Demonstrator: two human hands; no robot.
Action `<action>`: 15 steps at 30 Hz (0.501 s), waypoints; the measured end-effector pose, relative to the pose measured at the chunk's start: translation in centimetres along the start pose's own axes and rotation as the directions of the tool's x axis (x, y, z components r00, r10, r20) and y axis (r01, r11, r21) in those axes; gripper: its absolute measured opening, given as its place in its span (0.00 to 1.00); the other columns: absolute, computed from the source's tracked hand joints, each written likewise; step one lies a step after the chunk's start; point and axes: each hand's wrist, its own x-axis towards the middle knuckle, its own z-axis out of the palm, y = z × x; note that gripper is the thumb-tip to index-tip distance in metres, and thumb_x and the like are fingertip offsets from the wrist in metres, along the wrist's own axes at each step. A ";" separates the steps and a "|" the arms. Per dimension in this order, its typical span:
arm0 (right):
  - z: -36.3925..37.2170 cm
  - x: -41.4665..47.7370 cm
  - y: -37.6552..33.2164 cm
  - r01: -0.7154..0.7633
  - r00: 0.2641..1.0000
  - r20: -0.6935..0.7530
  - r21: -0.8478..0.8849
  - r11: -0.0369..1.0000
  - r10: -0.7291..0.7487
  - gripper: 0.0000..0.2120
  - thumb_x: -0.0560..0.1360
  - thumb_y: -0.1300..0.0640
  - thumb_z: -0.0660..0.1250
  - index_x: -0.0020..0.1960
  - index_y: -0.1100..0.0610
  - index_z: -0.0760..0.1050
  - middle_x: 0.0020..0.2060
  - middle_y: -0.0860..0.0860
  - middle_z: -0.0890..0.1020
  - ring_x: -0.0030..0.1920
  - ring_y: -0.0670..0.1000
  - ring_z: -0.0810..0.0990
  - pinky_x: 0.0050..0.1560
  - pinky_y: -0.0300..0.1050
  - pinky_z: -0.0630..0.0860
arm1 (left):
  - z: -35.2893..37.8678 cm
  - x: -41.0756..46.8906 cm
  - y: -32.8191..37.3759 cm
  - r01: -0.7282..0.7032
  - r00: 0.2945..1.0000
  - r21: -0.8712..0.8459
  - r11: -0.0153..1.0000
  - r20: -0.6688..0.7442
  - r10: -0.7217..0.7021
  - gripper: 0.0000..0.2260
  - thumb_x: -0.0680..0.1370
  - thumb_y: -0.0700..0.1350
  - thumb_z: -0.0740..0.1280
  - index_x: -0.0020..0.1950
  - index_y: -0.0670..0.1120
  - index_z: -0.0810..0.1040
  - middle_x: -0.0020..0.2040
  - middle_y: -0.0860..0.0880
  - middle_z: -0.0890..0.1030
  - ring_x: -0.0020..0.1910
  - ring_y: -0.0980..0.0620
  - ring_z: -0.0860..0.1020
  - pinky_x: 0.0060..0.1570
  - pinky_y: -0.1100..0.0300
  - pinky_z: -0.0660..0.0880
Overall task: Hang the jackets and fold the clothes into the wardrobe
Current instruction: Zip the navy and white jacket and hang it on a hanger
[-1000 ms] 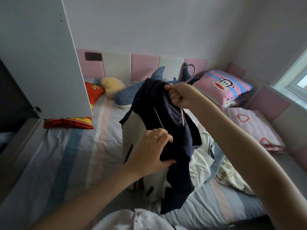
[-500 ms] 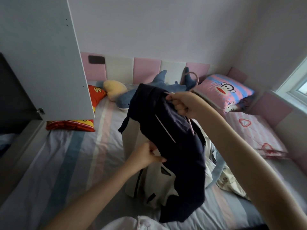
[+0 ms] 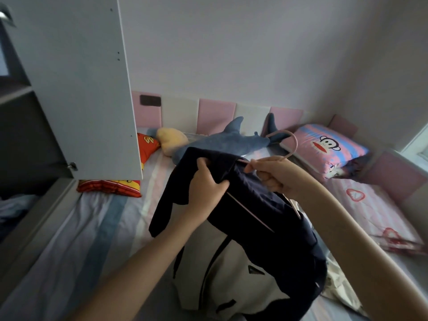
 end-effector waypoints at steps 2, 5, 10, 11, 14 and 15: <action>-0.6 0.2 0.0 0.033 0.999 -0.022 -0.039 0.999 -0.034 0.13 0.81 0.60 0.60 0.39 0.62 0.76 0.18 0.45 0.61 0.17 0.41 0.55 0.16 0.30 0.52 | -0.7 0.3 0.2 -0.032 0.999 -0.116 0.993 0.024 0.035 0.17 0.69 0.40 0.71 0.55 0.43 0.72 0.47 0.50 0.79 0.46 0.50 0.79 0.47 0.56 0.75; -1.3 0.8 0.2 0.047 0.995 -0.076 -0.143 0.989 -0.058 0.13 0.79 0.59 0.63 0.38 0.63 0.77 0.18 0.45 0.62 0.18 0.42 0.55 0.18 0.31 0.50 | -2.5 0.9 0.6 -0.108 0.994 -0.195 0.975 -0.011 0.108 0.13 0.67 0.43 0.68 0.51 0.45 0.75 0.43 0.54 0.79 0.43 0.58 0.77 0.44 0.64 0.74; -0.7 1.8 0.6 0.006 0.997 -0.075 -0.079 0.997 -0.012 0.15 0.79 0.59 0.64 0.35 0.61 0.77 0.18 0.46 0.62 0.16 0.42 0.55 0.17 0.29 0.50 | -5.2 1.1 1.9 -0.262 0.963 -0.173 0.950 -0.105 0.246 0.14 0.68 0.35 0.70 0.51 0.43 0.76 0.43 0.61 0.76 0.44 0.67 0.76 0.44 0.72 0.73; -0.6 2.0 0.4 0.010 0.997 -0.078 -0.073 0.997 -0.016 0.15 0.79 0.59 0.65 0.35 0.61 0.77 0.18 0.46 0.62 0.16 0.42 0.55 0.17 0.29 0.51 | -5.4 0.9 1.8 -0.293 0.955 -0.165 0.942 -0.099 0.280 0.15 0.68 0.35 0.71 0.53 0.43 0.76 0.44 0.59 0.77 0.46 0.65 0.76 0.46 0.71 0.74; -0.9 1.9 -0.8 0.086 0.991 -0.100 -0.041 0.995 -0.089 0.13 0.78 0.60 0.65 0.37 0.63 0.77 0.17 0.46 0.64 0.16 0.41 0.57 0.16 0.30 0.53 | -5.8 0.2 -0.3 -0.236 0.959 -0.101 0.966 0.135 0.249 0.21 0.70 0.42 0.73 0.61 0.48 0.70 0.53 0.54 0.77 0.52 0.62 0.75 0.52 0.64 0.76; -1.3 1.7 -1.2 0.132 0.984 -0.114 -0.033 0.991 -0.135 0.12 0.78 0.61 0.65 0.37 0.64 0.78 0.17 0.45 0.64 0.16 0.41 0.57 0.16 0.30 0.54 | -6.1 0.1 -1.5 -0.180 0.946 -0.071 0.981 0.262 0.192 0.24 0.70 0.46 0.74 0.62 0.51 0.68 0.56 0.56 0.75 0.53 0.64 0.74 0.53 0.67 0.74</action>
